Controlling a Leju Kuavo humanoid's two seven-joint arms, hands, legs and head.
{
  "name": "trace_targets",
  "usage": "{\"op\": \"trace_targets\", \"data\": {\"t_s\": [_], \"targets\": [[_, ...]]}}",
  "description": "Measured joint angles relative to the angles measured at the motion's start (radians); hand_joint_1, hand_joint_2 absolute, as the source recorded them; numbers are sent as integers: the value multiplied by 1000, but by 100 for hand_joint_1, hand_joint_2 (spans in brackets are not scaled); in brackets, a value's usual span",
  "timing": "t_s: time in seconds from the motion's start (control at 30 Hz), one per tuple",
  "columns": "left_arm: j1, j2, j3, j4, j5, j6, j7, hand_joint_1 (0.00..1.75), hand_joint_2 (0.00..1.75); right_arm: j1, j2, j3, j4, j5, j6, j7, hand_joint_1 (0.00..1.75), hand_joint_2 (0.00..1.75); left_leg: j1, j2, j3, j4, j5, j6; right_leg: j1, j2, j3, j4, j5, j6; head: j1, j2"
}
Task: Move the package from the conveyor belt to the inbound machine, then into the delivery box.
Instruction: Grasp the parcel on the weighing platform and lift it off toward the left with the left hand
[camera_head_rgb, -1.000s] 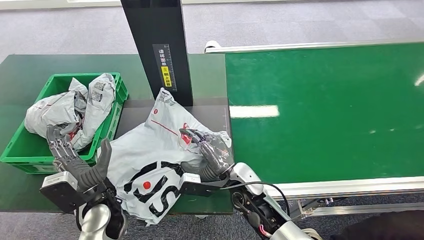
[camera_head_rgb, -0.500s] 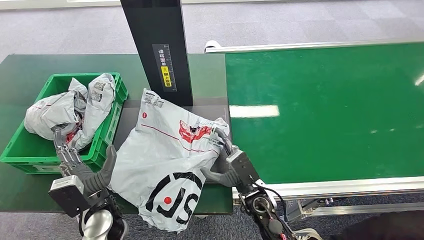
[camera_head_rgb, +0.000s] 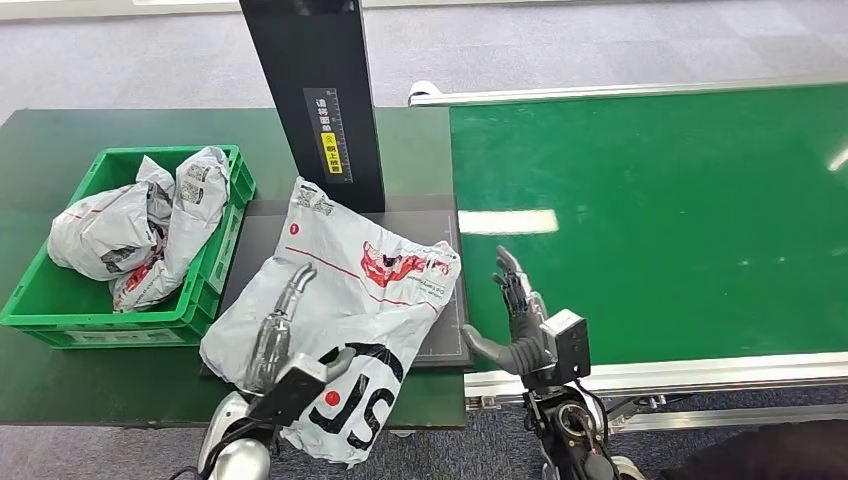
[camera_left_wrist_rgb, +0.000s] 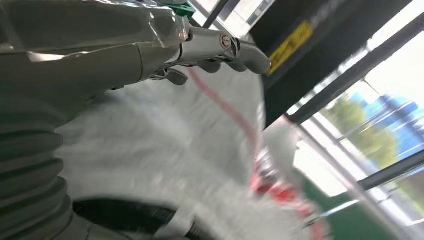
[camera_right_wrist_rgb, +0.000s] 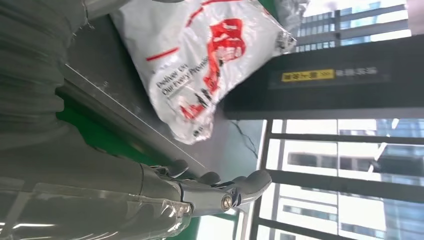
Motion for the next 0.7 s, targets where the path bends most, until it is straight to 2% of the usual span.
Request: {"op": "trace_targets", "data": {"t_s": [0.13, 0.23, 0.37, 0.53, 0.57, 0.67, 0.7], "targets": [[-46, 10, -49, 135, -249, -62, 131, 0, 175, 8, 0, -24, -34, 5, 15, 0, 0, 175, 0, 0, 0, 0, 0, 0, 0, 0, 1, 0, 0, 0, 0, 0], [-93, 10, -71, 234, -364, -115, 209, 0, 175, 10, 6, -38, -39, 22, 19, 1, 0, 175, 0, -2, 2, 0, 0, 0, 0, -2, 4, 0, -1, 0, 0, 0], [-150, -1, -87, 329, -453, -130, 276, 0, 175, 13, 18, -52, -43, 42, 19, 9, 0, 175, 0, -8, 16, -1, -7, 2, 0, -8, 21, -1, -9, 1, 0, 0], [-174, -13, -90, 376, -472, -127, 302, 0, 175, 24, 30, -64, -62, 50, 19, 18, 0, 175, 0, -10, 33, -2, -18, 2, -1, -11, 44, -2, -20, 0, 0, 0], [-176, -14, -90, 381, -472, -128, 303, 12, 175, 25, 31, -65, -66, 51, 20, 18, 0, 175, 0, -10, 35, -2, -20, 2, -1, -11, 47, -2, -21, 0, 0, 0], [-176, -17, -88, 383, -473, -126, 297, 118, 175, 26, 36, -68, -85, 56, 26, 22, 0, 175, -1, -11, 41, -2, -20, 3, -1, -12, 48, -2, -22, 0, 0, 0], [-175, -18, -86, 380, -474, -124, 289, 142, 175, 26, 39, -70, -94, 58, 30, 24, 0, 175, -1, -11, 39, -2, -18, 3, -1, -12, 45, -2, -21, 1, 0, 0]]}}
